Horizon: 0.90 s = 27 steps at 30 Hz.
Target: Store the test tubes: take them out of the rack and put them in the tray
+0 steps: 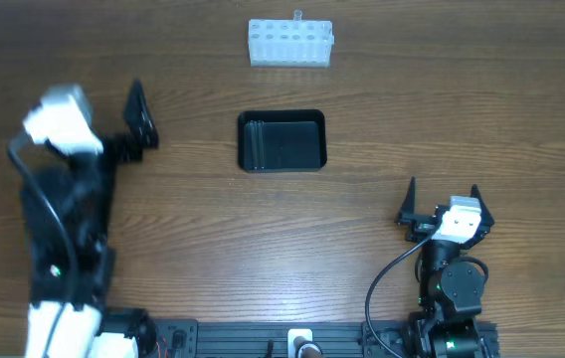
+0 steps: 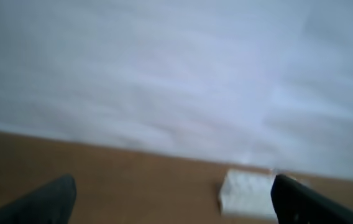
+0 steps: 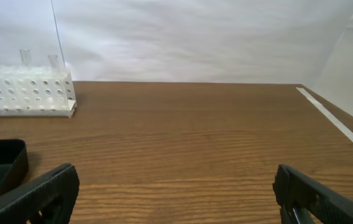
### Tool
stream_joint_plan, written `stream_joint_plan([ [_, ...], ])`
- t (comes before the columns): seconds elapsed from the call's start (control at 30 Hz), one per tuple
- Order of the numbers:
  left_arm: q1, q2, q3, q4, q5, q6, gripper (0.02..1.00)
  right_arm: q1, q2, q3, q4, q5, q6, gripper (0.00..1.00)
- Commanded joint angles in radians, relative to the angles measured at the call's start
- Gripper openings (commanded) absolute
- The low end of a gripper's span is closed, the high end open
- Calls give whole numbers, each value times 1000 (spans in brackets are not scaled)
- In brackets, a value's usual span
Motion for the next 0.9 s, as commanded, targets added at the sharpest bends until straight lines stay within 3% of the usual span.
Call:
stream_joint_plan([
  [0.03, 5, -175, -269, 122, 55, 16, 996, -6, -7, -6, -1, 13, -5, 991],
  [0.73, 10, -602, -616, 88, 61, 64, 998, -6, -7, -6, -1, 13, -5, 993],
  [0.9, 23, -656, -616, -41, 61, 64, 998, -6, -7, -6, -1, 13, -5, 993],
])
